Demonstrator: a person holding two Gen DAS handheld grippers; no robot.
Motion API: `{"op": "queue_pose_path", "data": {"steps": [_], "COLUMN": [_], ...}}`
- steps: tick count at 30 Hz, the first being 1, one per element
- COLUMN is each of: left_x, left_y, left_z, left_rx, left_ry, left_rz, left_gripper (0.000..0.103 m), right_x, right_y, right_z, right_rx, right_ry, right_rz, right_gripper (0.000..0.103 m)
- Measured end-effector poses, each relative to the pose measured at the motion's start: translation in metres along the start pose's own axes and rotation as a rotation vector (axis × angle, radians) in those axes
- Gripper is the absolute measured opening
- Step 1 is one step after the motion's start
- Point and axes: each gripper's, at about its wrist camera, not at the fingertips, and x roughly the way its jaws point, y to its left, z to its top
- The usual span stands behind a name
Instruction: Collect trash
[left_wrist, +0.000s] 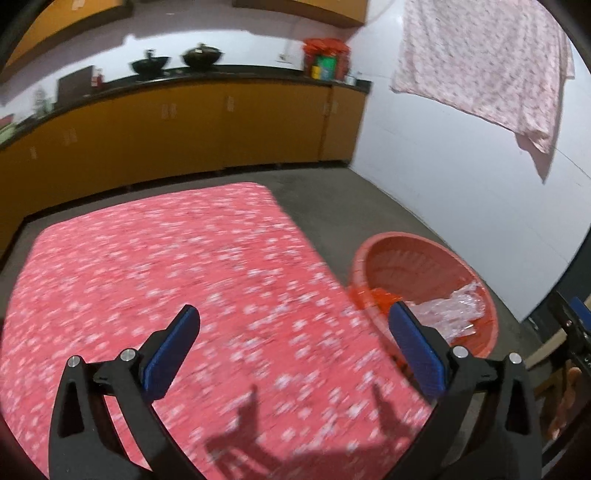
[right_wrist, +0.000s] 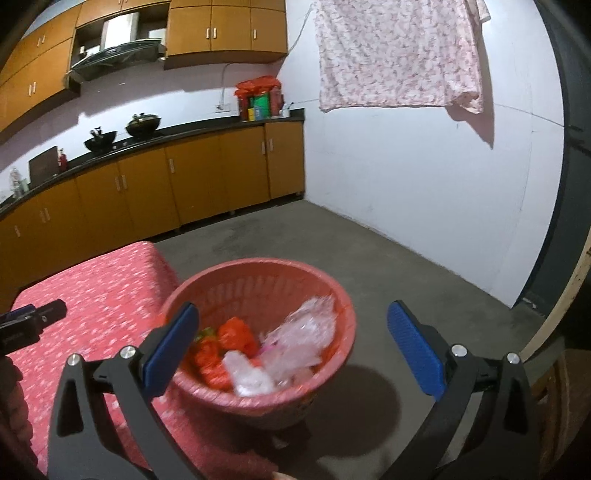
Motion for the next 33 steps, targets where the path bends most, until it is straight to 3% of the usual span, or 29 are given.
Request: {"op": "queue_pose_path", "data": {"steps": [7,17,25,28,33], "left_x": [-0.067,-0.138,-0.168,-0.171,-0.174], "left_y": [0.038,0.052,0.043,0.043,0.039], "left_z": [-0.031,-0.065,-0.080,-0.082,-0.087], "left_rx": [-0.075,-0.067,-0.030,-0.045,-0.029], "left_ry": [-0.055,-0.162,-0.231,-0.237,-0.242], "left_rz": [0.107,0.198,0.182,0.156,0.177], "left_gripper": [0.101,0.101,0.101,0.101,0.101], "right_x": [-0.047,-0.107,-0.134,-0.140,-0.149], "right_y": [0.012,0.039,0.050,0.052,0.056], "right_z": [-0.015,-0.036,-0.045,-0.048,-0.053], "right_rx": [0.021,-0.071,-0.109,-0.108,-0.114], "right_ry": [-0.025,-0.095,-0.113,-0.118,-0.130], "right_rz": [0.069,0.100,0.138,0.148,0.155], "right_gripper": [0.099,0.099,0.099,0.099,0.099]}}
